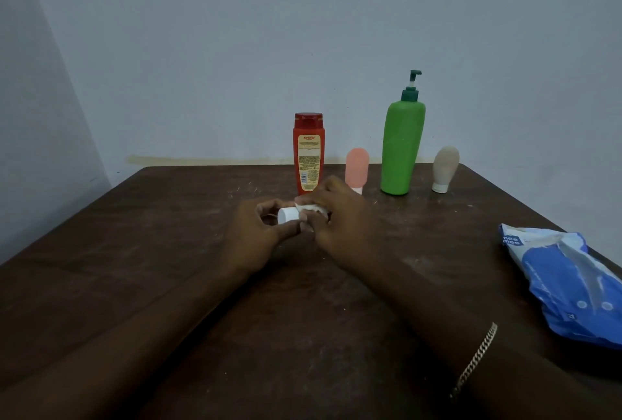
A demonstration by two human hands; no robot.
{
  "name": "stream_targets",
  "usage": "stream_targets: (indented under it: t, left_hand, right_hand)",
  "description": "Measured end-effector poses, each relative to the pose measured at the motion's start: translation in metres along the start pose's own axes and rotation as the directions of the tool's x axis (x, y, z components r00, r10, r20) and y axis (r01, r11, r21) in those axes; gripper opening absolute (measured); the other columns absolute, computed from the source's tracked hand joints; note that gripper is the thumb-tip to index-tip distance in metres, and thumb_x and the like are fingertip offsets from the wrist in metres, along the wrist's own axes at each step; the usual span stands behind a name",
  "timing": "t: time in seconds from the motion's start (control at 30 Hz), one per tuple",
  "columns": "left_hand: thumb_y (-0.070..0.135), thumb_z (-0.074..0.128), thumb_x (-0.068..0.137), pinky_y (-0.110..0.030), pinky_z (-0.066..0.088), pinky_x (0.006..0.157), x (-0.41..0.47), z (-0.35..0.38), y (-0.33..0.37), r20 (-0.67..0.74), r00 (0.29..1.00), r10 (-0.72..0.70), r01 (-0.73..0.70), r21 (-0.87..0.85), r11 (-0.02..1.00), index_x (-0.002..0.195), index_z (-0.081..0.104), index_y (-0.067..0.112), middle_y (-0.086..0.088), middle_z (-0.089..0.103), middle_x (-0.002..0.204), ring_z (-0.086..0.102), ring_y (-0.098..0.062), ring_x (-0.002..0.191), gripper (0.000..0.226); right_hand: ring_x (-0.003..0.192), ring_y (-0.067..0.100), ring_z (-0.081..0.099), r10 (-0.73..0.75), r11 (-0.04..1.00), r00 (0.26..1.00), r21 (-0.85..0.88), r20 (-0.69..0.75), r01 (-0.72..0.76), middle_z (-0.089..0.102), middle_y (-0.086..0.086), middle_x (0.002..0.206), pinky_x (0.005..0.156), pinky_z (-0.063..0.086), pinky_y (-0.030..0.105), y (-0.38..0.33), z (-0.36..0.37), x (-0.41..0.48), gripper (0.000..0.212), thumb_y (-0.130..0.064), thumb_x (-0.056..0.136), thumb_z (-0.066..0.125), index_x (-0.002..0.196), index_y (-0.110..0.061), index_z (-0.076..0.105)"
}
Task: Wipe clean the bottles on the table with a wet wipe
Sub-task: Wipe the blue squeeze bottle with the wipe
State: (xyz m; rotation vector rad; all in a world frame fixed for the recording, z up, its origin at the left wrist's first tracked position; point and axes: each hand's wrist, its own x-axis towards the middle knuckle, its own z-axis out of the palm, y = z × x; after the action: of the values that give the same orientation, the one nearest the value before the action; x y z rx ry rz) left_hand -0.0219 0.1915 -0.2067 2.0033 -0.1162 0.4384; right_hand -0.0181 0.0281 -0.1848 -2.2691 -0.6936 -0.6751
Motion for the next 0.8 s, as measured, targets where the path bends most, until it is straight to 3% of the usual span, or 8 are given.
stream_targets:
  t: [0.17, 0.3, 0.43, 0.5, 0.67, 0.73, 0.8]
  left_hand:
    - [0.02, 0.084, 0.074, -0.031, 0.059, 0.085, 0.001, -0.003, 0.004, -0.004, 0.999, -0.036, 0.036, -0.098, 0.995, 0.107, 0.073, 0.022, 0.007, 0.072, 0.109, 0.068, -0.012, 0.1, 0.035]
    - [0.021, 0.086, 0.071, -0.036, 0.061, 0.086, 0.004, -0.007, 0.003, 0.005, 0.997, -0.076, 0.076, -0.2, 0.977, 0.107, 0.074, 0.019, 0.006, 0.073, 0.11, 0.069, -0.015, 0.103, 0.038]
    - [0.02, 0.082, 0.064, -0.033, 0.062, 0.082, 0.003, -0.013, 0.008, 0.061, 0.992, -0.115, 0.129, -0.409, 0.903, 0.108, 0.073, 0.011, -0.002, 0.075, 0.108, 0.072, -0.019, 0.103, 0.046]
    - [0.015, 0.08, 0.064, -0.031, 0.062, 0.08, 0.003, -0.017, 0.01, 0.08, 0.989, -0.121, 0.145, -0.513, 0.846, 0.107, 0.072, 0.01, -0.007, 0.075, 0.108, 0.072, -0.023, 0.103, 0.044]
    - [0.005, 0.071, 0.077, -0.028, 0.062, 0.078, 0.001, -0.021, 0.016, 0.173, 0.974, -0.149, 0.228, -0.683, 0.694, 0.113, 0.067, 0.003, -0.015, 0.069, 0.118, 0.072, -0.025, 0.104, 0.037]
    - [0.003, 0.066, 0.084, -0.028, 0.062, 0.08, 0.001, -0.021, 0.018, 0.217, 0.962, -0.164, 0.271, -0.721, 0.638, 0.12, 0.062, 0.001, -0.017, 0.067, 0.12, 0.072, -0.027, 0.105, 0.037]
    - [0.006, 0.066, 0.082, -0.028, 0.061, 0.082, 0.002, -0.021, 0.019, 0.24, 0.955, -0.174, 0.296, -0.759, 0.58, 0.124, 0.06, 0.0, -0.019, 0.066, 0.122, 0.071, -0.029, 0.107, 0.043]
  right_hand:
    - [0.09, 0.009, 0.057, 0.072, 0.997, 0.989, 0.033, -0.128, -0.068, 0.059, -0.005, 0.101, 0.08, 0.055, 0.031, 0.019, -0.007, 0.001, 0.022, -0.018, 0.091, 0.065, 0.112, -0.018, 0.072]
    - [0.09, 0.006, 0.06, 0.145, 0.974, 0.969, 0.202, -0.198, -0.104, 0.067, -0.007, 0.097, 0.078, 0.055, 0.033, 0.033, -0.013, 0.004, 0.02, -0.021, 0.088, 0.07, 0.107, -0.021, 0.075]
    - [0.092, 0.012, 0.064, 0.22, 0.913, 0.959, 0.384, -0.179, -0.138, 0.07, -0.006, 0.099, 0.079, 0.058, 0.041, 0.038, -0.014, 0.008, 0.02, -0.02, 0.088, 0.071, 0.108, -0.021, 0.076]
    - [0.093, 0.015, 0.067, 0.283, 0.836, 0.947, 0.524, -0.154, -0.164, 0.073, -0.003, 0.1, 0.076, 0.061, 0.036, 0.039, -0.017, 0.01, 0.02, -0.015, 0.089, 0.07, 0.108, -0.017, 0.076]
    - [0.082, 0.016, 0.07, 0.364, 0.531, 0.931, 0.822, -0.002, -0.205, 0.074, 0.008, 0.097, 0.068, 0.058, 0.025, 0.037, -0.023, 0.009, 0.018, 0.001, 0.088, 0.067, 0.097, -0.014, 0.073]
    - [0.075, 0.017, 0.07, 0.382, 0.431, 0.923, 0.875, 0.044, -0.22, 0.074, 0.012, 0.094, 0.067, 0.059, 0.026, 0.034, -0.021, 0.009, 0.018, 0.002, 0.087, 0.066, 0.096, -0.013, 0.07]
    - [0.071, 0.019, 0.07, 0.385, 0.397, 0.92, 0.889, 0.066, -0.23, 0.074, 0.013, 0.088, 0.067, 0.059, 0.027, 0.033, -0.018, 0.01, 0.015, 0.0, 0.086, 0.067, 0.098, -0.01, 0.069]
